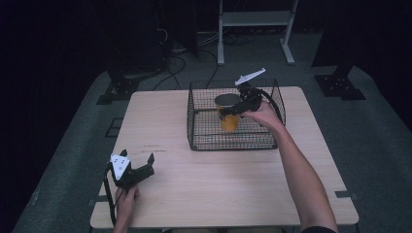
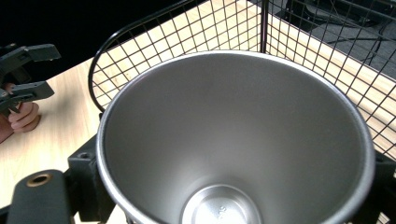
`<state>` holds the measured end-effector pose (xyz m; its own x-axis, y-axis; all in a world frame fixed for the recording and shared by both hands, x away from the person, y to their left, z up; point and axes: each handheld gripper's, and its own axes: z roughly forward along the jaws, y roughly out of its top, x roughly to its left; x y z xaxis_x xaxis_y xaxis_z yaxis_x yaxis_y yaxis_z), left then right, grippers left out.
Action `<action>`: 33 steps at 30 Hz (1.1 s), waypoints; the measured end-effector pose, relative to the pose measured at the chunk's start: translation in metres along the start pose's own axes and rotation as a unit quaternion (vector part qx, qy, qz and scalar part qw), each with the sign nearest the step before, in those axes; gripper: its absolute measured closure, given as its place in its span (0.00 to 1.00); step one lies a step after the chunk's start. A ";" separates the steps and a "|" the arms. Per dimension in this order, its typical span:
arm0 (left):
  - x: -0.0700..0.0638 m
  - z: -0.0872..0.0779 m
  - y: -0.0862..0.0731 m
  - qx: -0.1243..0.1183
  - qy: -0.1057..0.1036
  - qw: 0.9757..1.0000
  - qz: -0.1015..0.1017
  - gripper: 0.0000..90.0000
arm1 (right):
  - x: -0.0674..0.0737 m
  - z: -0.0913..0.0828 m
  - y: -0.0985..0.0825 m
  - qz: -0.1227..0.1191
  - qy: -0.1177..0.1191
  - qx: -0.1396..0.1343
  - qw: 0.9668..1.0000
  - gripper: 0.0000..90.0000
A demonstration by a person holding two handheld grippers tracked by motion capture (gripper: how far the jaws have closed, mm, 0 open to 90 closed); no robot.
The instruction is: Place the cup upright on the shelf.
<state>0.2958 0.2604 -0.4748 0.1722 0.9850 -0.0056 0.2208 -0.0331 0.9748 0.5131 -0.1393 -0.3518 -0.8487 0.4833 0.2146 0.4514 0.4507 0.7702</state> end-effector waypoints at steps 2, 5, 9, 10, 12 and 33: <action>0.000 0.000 0.000 0.000 0.000 1.000 0.000 0.01 | -0.001 0.002 -0.001 0.000 -0.002 0.003 1.000 0.14; 0.000 0.000 0.000 0.000 0.000 1.000 0.001 0.01 | -0.004 0.006 -0.002 0.004 -0.006 0.006 1.000 0.14; 0.000 0.000 0.000 0.000 0.000 1.000 0.000 0.01 | -0.008 0.011 -0.004 0.008 -0.011 0.017 1.000 0.14; 0.000 0.000 0.000 0.000 0.000 1.000 0.001 0.01 | -0.009 0.013 -0.005 0.009 -0.012 0.018 1.000 0.14; 0.000 0.000 0.000 0.001 0.000 1.000 0.002 0.01 | -0.011 0.015 -0.006 0.011 -0.015 0.021 1.000 0.14; 0.000 0.000 0.000 0.000 0.000 1.000 0.001 0.01 | -0.029 0.032 -0.018 0.024 -0.048 0.047 0.997 0.13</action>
<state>0.2957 0.2604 -0.4748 0.1724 0.9850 -0.0044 0.2212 -0.0343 0.9746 0.5381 -0.1372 -0.3904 -0.7976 0.5732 0.1878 0.5182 0.4916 0.6999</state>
